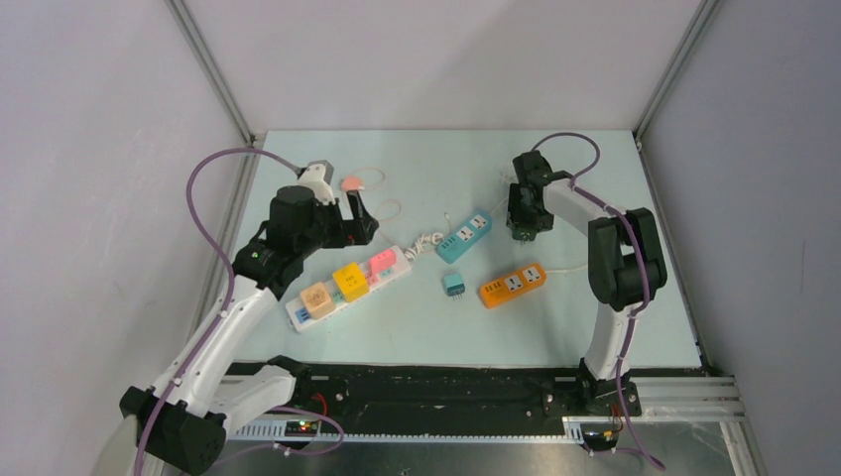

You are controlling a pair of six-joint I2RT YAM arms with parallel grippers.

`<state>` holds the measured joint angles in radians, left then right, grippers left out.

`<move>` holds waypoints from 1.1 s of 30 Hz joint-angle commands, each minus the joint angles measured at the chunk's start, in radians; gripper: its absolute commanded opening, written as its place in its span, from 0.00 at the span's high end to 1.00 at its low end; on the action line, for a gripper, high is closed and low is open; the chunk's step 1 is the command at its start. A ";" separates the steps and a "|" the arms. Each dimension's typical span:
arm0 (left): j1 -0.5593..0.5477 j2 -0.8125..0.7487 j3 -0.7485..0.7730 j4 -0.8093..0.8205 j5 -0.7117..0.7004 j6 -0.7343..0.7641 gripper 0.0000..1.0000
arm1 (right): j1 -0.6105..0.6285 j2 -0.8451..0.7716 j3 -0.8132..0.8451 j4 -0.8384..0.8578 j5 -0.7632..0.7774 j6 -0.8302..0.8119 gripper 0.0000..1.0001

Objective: Insert the plug

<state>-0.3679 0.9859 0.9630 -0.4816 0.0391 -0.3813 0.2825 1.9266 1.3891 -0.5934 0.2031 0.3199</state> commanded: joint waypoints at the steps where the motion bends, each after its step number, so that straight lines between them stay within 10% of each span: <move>1: 0.003 -0.013 0.030 0.026 0.063 0.044 0.00 | 0.012 -0.017 0.036 0.010 0.035 -0.001 0.52; 8: -0.068 -0.073 0.042 0.027 0.138 0.101 0.00 | 0.049 -0.232 -0.027 0.072 -0.078 -0.002 0.58; 22: -0.167 -0.026 0.104 0.097 0.212 0.013 0.00 | 0.064 -0.725 -0.257 0.407 -0.794 0.208 0.56; 33: -0.249 -0.061 0.076 0.305 0.385 -0.074 0.00 | 0.214 -0.880 -0.316 0.601 -0.819 0.344 0.50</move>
<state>-0.5766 0.9741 1.0328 -0.2970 0.3359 -0.4534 0.4831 1.0874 1.0618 -0.1356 -0.5686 0.5785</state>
